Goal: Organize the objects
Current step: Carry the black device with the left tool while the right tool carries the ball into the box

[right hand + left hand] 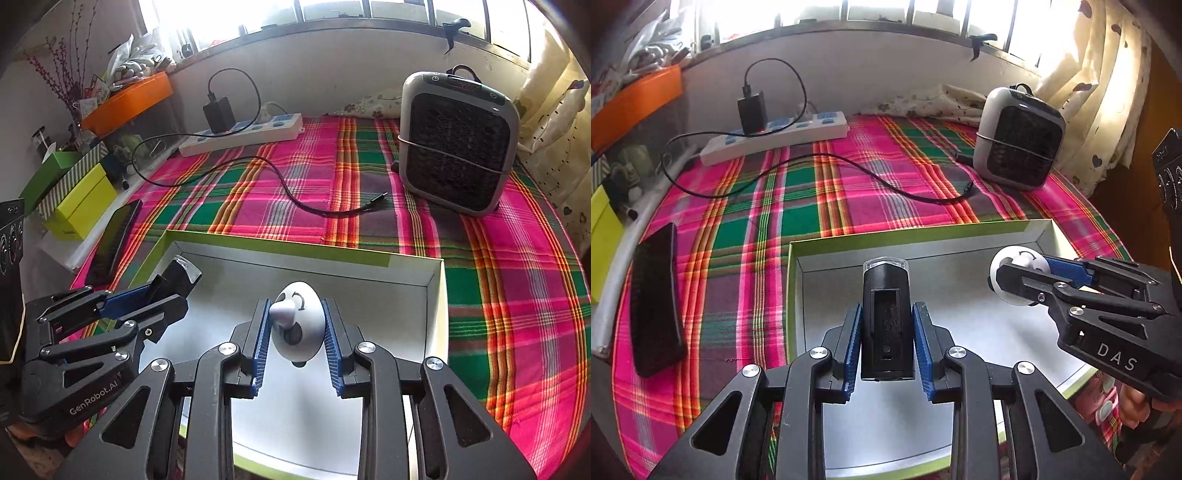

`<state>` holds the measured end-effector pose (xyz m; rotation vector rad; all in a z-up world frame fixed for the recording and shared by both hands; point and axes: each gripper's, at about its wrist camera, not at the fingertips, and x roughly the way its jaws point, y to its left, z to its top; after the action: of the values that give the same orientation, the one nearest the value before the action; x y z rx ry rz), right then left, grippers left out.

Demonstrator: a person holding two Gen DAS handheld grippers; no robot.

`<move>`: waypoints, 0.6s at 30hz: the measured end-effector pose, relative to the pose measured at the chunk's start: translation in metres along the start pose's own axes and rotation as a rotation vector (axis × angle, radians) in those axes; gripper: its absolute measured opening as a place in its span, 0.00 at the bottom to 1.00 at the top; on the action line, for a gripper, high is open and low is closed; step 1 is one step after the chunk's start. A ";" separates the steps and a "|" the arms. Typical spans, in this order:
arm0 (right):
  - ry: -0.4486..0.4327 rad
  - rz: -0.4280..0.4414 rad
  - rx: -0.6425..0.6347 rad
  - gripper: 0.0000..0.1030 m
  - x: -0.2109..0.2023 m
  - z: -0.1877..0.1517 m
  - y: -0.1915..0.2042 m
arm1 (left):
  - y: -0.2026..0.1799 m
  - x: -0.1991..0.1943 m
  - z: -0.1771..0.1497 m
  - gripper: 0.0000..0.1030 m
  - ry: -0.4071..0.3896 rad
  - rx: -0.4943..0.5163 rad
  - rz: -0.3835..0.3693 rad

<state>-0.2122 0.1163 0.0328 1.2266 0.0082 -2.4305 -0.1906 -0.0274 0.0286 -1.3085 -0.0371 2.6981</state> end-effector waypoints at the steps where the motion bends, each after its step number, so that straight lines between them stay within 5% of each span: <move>1: 0.008 0.002 0.000 0.28 0.004 0.002 -0.001 | 0.000 0.003 0.001 0.24 0.005 0.004 0.003; 18: 0.033 -0.004 0.007 0.28 0.022 0.009 -0.006 | -0.001 0.023 0.006 0.24 0.040 0.024 0.023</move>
<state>-0.2326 0.1127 0.0205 1.2702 0.0118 -2.4154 -0.2087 -0.0233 0.0145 -1.3640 0.0145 2.6816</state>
